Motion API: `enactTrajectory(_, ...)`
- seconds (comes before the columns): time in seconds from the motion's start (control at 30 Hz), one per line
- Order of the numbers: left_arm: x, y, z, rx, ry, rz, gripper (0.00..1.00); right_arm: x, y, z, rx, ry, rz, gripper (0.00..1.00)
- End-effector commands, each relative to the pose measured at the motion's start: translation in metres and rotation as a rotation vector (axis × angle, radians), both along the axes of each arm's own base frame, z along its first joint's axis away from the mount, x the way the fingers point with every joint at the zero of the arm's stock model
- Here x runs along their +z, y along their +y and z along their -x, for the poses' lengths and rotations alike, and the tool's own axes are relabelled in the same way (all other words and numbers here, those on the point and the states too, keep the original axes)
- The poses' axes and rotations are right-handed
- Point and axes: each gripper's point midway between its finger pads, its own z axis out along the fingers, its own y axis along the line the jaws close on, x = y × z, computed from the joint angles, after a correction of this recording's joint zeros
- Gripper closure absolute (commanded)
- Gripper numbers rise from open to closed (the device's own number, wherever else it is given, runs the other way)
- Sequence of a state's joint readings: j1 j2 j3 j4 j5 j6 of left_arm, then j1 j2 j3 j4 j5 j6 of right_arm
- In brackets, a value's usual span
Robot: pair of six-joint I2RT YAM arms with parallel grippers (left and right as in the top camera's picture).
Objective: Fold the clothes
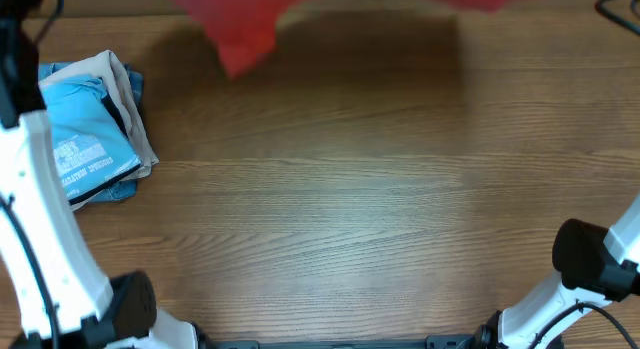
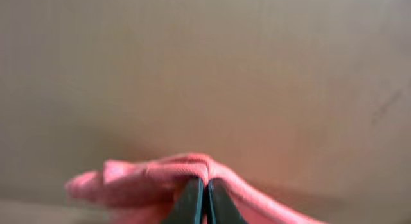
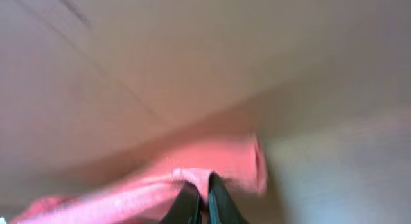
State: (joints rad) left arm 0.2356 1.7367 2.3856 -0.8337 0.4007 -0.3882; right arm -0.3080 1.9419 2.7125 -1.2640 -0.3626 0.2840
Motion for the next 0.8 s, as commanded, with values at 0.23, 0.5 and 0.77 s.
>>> enactTrajectory(0.23,-0.212,-0.010,0.062,-0.092,0.868,-0.049,0.96,-0.188,-0.034,0.038,-0.071,0.710,0.061,0.96)
enactTrajectory(0.5,-0.325,-0.020,0.097,-0.176,1.267,0.027,0.96,-0.302,-0.020,0.082,-0.011,1.087,-0.043,0.96)
enactTrajectory(0.77,-0.395,-0.036,0.176,-0.303,1.621,0.060,0.96,-0.354,-0.013,0.132,0.001,1.322,-0.082,0.96)
